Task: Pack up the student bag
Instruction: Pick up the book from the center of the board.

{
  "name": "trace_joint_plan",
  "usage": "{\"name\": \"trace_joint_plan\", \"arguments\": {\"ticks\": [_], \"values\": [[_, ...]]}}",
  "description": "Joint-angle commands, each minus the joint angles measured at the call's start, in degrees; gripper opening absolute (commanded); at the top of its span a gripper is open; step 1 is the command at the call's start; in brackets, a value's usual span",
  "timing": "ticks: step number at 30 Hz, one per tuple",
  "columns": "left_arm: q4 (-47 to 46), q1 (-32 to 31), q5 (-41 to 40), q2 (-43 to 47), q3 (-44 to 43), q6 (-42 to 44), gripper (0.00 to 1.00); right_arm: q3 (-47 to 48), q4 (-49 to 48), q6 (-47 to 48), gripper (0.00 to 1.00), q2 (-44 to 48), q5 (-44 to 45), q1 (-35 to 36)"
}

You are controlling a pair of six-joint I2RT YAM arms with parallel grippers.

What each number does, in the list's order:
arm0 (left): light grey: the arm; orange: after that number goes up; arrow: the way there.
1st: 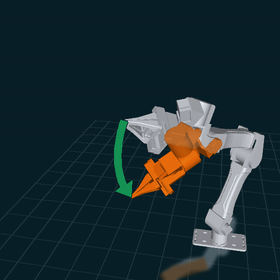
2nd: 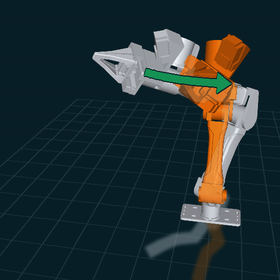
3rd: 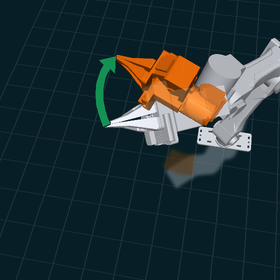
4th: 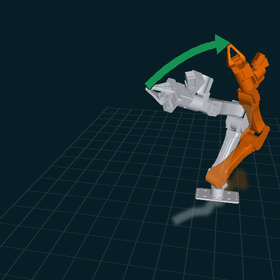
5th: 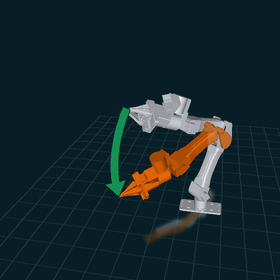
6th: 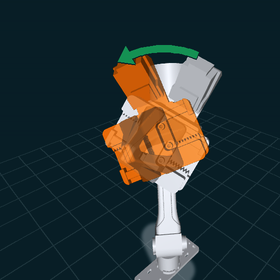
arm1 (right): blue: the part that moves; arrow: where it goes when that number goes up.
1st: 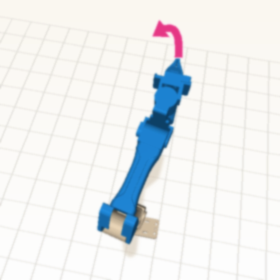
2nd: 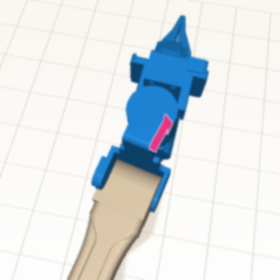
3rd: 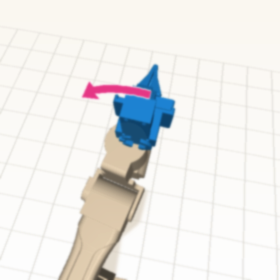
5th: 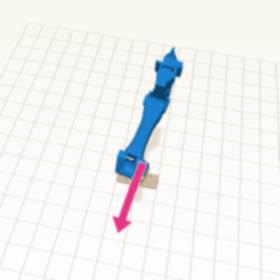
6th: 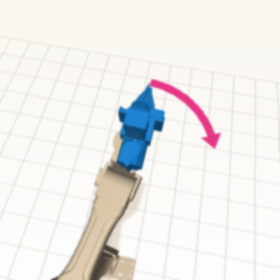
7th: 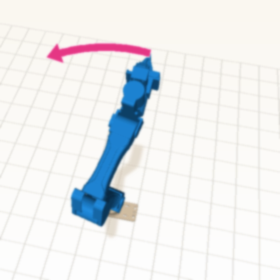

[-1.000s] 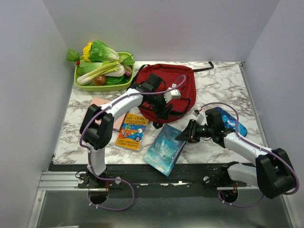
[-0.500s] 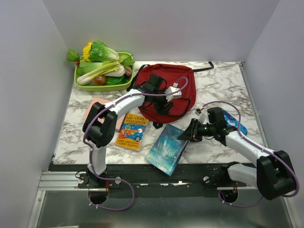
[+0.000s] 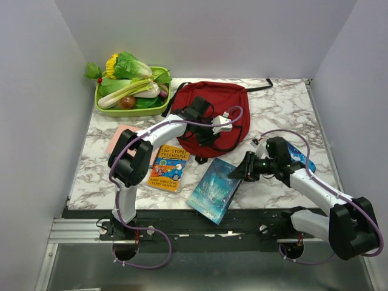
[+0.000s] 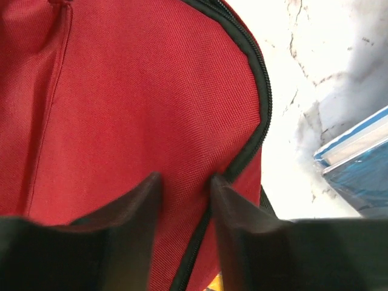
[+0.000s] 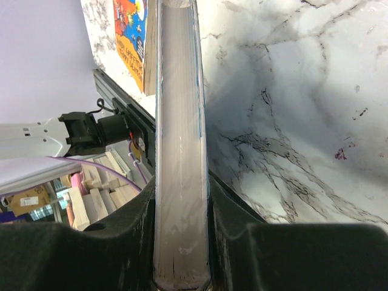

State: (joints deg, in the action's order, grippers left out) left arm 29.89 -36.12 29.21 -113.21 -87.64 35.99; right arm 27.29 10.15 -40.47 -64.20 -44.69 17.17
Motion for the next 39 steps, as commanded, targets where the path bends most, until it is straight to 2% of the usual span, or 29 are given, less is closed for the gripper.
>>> {"name": "trace_joint_plan", "arguments": {"ticks": [1, 2, 3, 12, 19, 27, 34, 39], "values": [[0.61, -0.27, 1.03, -2.54, -2.61, 3.22, 0.22, 2.68, 0.74, -0.49, 0.01, 1.89, 1.97, -0.47], [1.04, -0.18, 1.28, -2.72, -3.32, 2.43, 0.09, 2.77, 0.92, -0.58, 0.01, 2.15, 2.23, -0.47], [1.31, -0.18, 1.55, -2.72, -3.77, 2.25, 0.0, 2.94, 1.18, -0.58, 0.01, 2.5, 2.5, -0.56], [-0.35, 0.08, 3.48, 1.23, -10.27, -8.28, 0.0, 3.56, 1.71, -1.54, 0.01, 4.7, 1.1, -1.87], [-2.47, 1.49, 4.27, 1.76, -16.95, -18.04, 0.0, 2.6, 1.63, -2.6, 0.01, 7.6, -2.86, -6.17], [-2.38, 1.93, 3.75, 3.52, -16.17, -18.5, 0.0, -0.48, 1.1, -4.09, 0.01, 11.11, -4.27, -9.17], [-4.67, 1.93, 4.36, 4.67, -13.61, -20.43, 0.0, -2.94, -7.85, -10.94, 0.01, 13.49, -14.27, -16.89], [-4.66, 1.93, 4.01, 4.75, -12.3, -19.73, 0.0, -4.87, -17.09, -17.62, 0.01, 12.17, -17.28, -18.12]]}}
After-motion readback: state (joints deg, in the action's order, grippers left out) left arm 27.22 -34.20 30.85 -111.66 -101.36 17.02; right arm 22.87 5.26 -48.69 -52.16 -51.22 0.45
